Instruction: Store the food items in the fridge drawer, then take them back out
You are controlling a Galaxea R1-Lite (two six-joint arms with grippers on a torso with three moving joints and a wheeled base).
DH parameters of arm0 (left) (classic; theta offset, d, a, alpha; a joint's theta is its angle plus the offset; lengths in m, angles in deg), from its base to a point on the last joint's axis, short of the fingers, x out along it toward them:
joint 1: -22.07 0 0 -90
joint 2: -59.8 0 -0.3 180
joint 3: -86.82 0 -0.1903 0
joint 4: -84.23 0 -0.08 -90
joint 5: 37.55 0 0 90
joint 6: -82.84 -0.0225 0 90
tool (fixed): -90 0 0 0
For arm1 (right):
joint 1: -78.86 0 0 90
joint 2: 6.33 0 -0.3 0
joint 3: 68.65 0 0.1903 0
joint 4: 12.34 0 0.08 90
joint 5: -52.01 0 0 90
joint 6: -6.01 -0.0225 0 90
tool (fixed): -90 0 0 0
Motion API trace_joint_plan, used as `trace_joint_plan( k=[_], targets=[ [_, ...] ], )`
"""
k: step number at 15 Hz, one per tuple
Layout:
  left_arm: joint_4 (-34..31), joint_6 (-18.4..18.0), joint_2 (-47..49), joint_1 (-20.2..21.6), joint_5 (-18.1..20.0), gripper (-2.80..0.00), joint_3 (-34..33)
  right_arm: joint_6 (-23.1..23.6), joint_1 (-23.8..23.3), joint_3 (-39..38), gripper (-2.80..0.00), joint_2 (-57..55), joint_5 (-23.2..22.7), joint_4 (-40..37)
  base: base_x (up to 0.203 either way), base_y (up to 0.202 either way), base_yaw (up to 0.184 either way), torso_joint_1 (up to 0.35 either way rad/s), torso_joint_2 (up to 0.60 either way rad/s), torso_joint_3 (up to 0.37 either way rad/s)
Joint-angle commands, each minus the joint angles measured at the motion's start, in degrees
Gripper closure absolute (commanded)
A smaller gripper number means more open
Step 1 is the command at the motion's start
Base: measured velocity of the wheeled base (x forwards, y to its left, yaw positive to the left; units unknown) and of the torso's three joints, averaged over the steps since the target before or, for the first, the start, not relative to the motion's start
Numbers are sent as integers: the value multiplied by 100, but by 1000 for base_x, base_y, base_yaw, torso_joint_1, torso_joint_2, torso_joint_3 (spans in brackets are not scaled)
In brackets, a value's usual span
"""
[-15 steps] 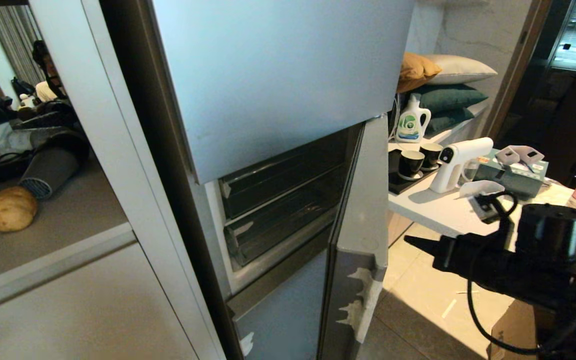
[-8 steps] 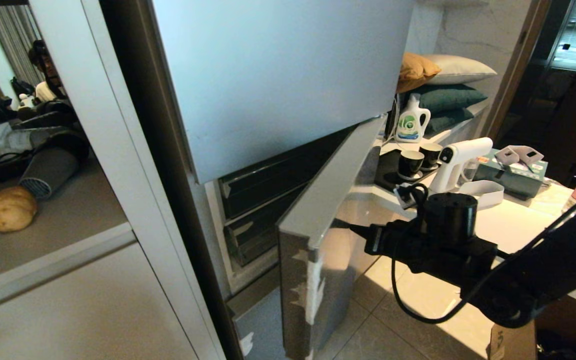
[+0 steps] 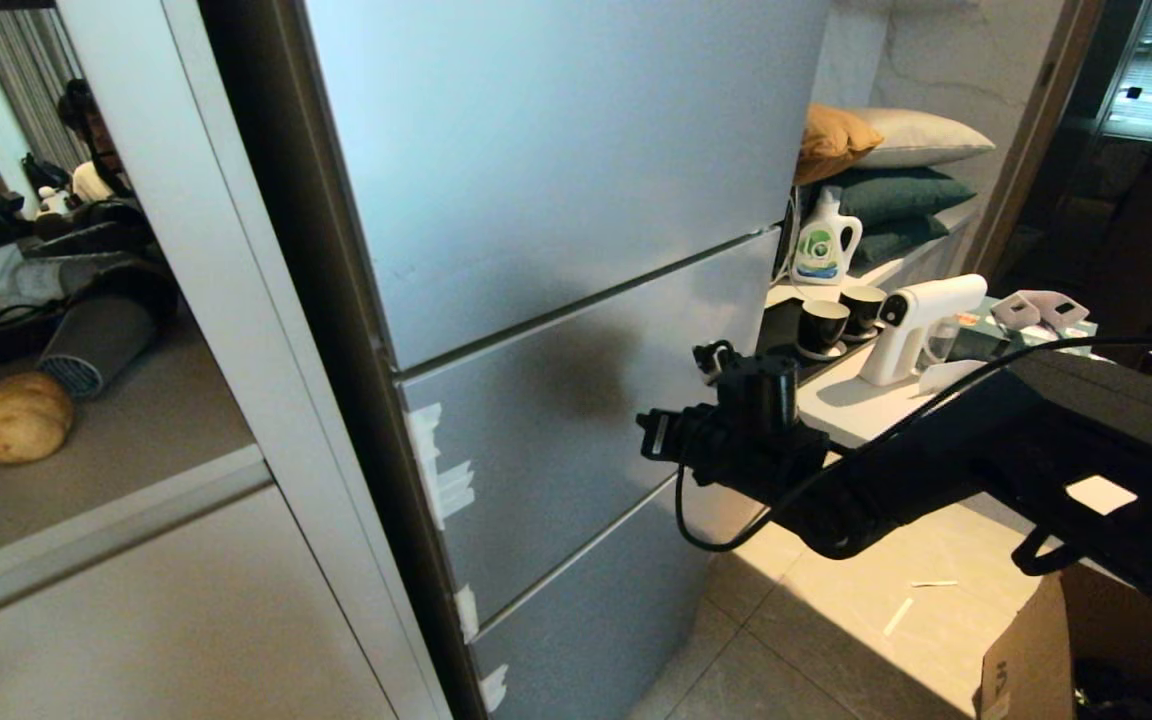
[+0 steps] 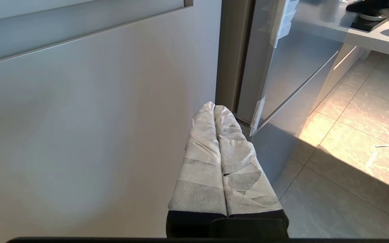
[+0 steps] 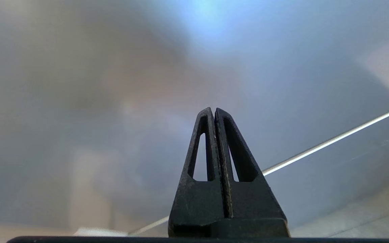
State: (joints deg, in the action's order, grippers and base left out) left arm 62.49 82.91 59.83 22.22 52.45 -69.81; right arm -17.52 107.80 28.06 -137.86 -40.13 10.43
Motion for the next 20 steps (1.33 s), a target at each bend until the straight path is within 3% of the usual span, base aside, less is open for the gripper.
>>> trace_joint_plan(
  k=[1, 5, 9, 11, 15, 17, 18, 20],
  targets=[
    [5, 1, 6, 2, 0, 0, -62, -34, 35, 136, 0, -141, 111, -117, 0, 0, 0, 0, 0, 0],
    [5, 1, 6, 2, 0, 0, -62, -30, 111, -1373, 0, 1279, 120, -10, 0, 0, 0, 0, 0, 0],
    [5, 1, 6, 2, 0, 0, -62, 188, 228, -3389, 0, 3836, 357, 63, 0, 0, 0, 0, 0, 0],
    [5, 1, 6, 2, 0, 0, -53, 643, 208, -4326, 0, 5244, 804, 62, 0, 0, 0, 0, 0, 0],
    [5, 1, 6, 2, 0, 0, -62, 1646, 37, -5662, 0, 7862, 2265, -612, 0, 0, 0, 0, 0, 0],
    [5, 1, 6, 2, 0, 0, -62, 1906, -568, -6285, 0, 8893, 2441, -1336, 0, 0, 0, 0, 0, 0],
    [5, 1, 6, 2, 0, 0, -62, 1994, -1202, -6542, 0, 9277, 2187, -1591, 0, 0, 0, 0, 0, 0],
    [5, 1, 6, 2, 0, 0, -62, 2146, -2421, -6973, 0, 10208, 1182, -2072, 0, 0, 0, 0, 0, 0]
  ],
)
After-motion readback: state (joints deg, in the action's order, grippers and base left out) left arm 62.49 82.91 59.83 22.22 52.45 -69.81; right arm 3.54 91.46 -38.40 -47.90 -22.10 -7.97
